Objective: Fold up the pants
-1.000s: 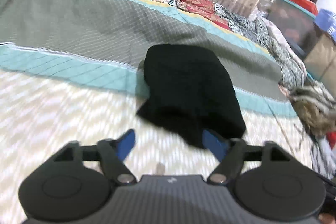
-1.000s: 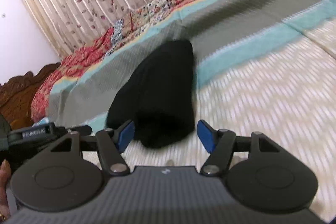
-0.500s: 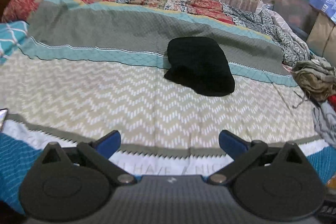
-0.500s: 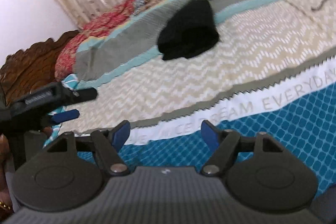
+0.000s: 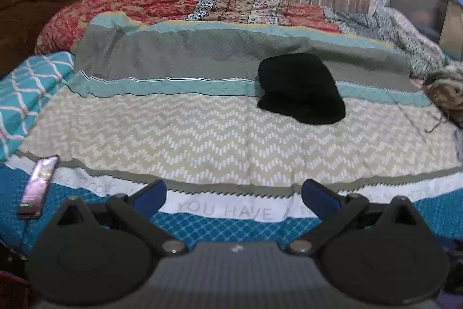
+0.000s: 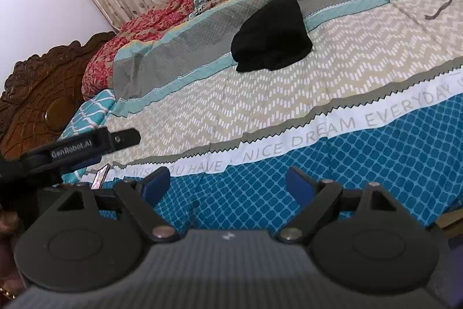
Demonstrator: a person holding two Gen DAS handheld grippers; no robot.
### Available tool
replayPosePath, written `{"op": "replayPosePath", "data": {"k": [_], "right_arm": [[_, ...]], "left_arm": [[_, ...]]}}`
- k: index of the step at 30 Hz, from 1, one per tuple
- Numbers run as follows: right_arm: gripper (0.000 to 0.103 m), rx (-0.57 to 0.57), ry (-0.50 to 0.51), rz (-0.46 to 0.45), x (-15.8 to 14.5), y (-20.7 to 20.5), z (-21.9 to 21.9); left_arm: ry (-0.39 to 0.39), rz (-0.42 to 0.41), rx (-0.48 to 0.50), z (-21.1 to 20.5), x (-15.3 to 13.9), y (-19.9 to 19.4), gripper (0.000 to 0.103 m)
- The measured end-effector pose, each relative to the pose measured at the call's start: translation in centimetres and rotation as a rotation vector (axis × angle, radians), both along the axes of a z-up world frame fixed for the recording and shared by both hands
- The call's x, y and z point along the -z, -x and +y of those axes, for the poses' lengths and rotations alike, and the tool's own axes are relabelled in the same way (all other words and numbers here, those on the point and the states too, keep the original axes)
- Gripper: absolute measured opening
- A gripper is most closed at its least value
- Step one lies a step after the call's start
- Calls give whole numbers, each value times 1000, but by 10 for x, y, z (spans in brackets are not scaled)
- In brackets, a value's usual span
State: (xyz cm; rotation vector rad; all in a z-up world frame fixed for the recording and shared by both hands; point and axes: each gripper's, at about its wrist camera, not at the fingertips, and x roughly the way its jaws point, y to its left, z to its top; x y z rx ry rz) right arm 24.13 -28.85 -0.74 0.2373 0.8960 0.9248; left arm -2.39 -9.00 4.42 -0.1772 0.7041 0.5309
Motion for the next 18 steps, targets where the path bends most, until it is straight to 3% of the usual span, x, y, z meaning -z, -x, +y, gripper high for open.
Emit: {"op": "replayPosePath", "data": {"k": [7, 18], "right_arm": [[89, 42, 25, -3, -2, 8, -6], [90, 235, 75, -57, -2, 11, -36]], "left_arm": [[88, 22, -42, -1, 2, 8, 103], [48, 37, -48, -20, 3, 22, 103]]}}
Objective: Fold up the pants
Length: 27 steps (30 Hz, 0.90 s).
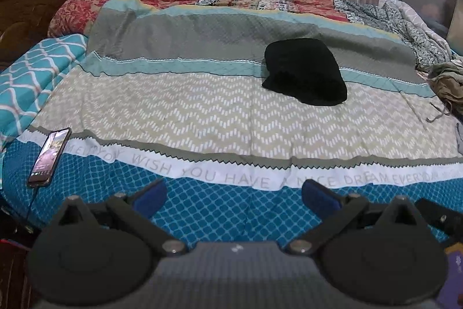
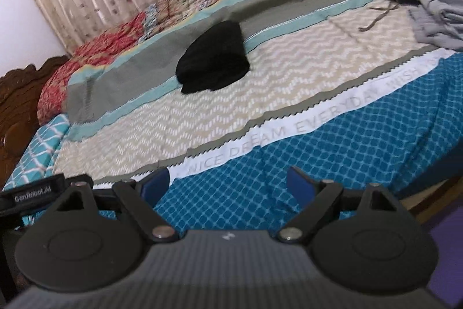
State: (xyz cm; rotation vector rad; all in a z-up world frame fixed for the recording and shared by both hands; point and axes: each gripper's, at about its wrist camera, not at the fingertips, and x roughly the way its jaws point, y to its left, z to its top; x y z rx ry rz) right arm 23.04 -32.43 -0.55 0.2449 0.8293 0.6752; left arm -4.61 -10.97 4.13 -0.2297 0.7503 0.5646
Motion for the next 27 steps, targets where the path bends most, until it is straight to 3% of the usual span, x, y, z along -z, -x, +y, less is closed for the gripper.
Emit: {"op": "replayPosePath", "data": {"k": [8, 20, 27], "right_arm": [[93, -35, 11, 15, 3, 2, 10], [95, -44, 32, 43, 8, 2, 22], [95, -43, 39, 74, 14, -1, 23]], "left_arm": [[33, 30, 25, -1, 6, -4, 103], [51, 117, -25, 7, 20, -13, 103], [9, 154, -18, 7, 23, -19, 103]]}}
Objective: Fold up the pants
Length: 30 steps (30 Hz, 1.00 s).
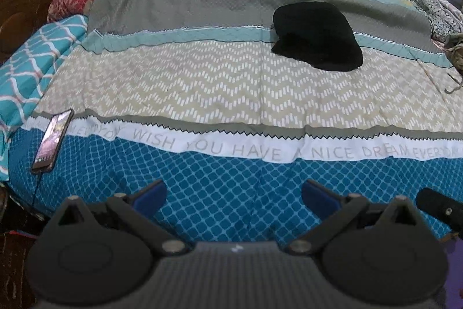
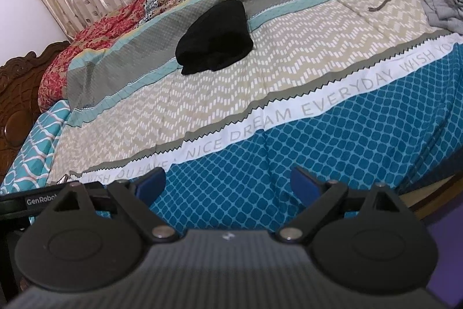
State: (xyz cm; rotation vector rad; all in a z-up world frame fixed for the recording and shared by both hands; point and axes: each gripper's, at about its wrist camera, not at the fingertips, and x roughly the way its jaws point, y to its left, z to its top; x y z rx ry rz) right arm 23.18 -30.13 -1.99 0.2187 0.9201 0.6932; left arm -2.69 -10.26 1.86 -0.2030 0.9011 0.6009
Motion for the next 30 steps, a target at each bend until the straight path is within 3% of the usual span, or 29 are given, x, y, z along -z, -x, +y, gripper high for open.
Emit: {"op": "replayPosePath", "data": {"k": [30], "right_arm": [[95, 1, 31, -7, -1, 4, 10]], "left_arm": [[-31, 33, -12, 9, 3, -3, 103]]}}
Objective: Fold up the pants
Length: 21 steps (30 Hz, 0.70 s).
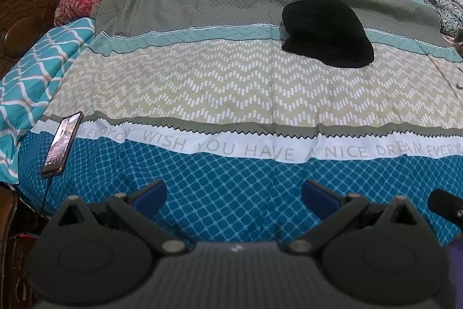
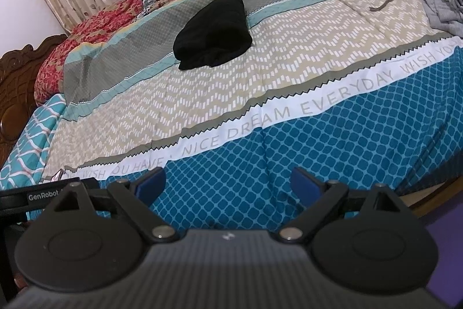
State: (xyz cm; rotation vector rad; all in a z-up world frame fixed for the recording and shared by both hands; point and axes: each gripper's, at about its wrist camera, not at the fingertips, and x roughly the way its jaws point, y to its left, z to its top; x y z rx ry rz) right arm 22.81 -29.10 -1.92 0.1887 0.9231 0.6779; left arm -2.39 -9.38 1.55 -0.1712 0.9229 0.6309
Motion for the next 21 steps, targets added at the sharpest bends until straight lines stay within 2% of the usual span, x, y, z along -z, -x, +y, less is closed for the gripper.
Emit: {"op": "replayPosePath", "data": {"k": [21], "right_arm": [[95, 8, -1, 10, 1, 4, 4]], "left_arm": [[-4, 16, 9, 0, 2, 1, 103]]}}
